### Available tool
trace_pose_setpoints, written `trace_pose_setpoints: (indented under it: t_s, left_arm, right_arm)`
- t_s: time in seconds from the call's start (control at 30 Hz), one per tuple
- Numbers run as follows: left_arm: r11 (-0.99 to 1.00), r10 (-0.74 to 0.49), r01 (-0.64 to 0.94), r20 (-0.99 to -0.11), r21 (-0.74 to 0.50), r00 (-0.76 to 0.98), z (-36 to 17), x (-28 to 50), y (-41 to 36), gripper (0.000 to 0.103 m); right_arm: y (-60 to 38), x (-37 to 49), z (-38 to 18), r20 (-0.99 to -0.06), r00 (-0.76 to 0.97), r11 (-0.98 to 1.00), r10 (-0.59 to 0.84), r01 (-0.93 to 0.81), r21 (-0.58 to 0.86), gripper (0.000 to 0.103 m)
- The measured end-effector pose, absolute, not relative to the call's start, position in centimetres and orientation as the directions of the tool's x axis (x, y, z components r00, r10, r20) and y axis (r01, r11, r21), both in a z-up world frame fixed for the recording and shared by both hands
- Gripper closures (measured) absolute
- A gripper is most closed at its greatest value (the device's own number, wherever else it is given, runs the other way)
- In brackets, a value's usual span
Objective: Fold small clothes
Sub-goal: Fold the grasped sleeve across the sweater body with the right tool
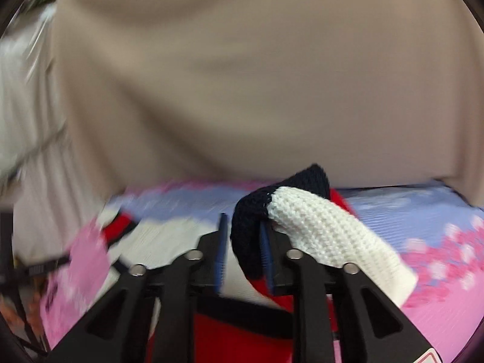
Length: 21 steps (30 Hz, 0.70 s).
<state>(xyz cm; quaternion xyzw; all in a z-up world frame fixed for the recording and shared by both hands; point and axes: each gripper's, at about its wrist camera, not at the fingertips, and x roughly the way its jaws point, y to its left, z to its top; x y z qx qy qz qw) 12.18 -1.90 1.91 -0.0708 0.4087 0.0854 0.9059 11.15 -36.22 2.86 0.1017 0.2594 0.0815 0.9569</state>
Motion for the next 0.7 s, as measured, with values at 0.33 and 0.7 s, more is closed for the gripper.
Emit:
trace_pose_setpoints:
  t_s: [0.33, 0.7]
  left_arm:
    - [0.96, -0.217, -0.044, -0.834, -0.277, 0.508, -2.8, 19.1, -0.5, 0.005]
    - [0.979, -0.16, -0.02, -0.824, -0.204, 0.543, -2.4, 17.9, 1.5, 0.005]
  right_arm:
    - [-25.9, 6.8, -2.9, -0.699, 0.709, 0.982, 0.091, 0.051, 0.18, 0.042]
    - [-30.4, 17.8, -10.8, -0.779, 0.611, 0.882, 0.14, 0.281, 0.379, 0.047]
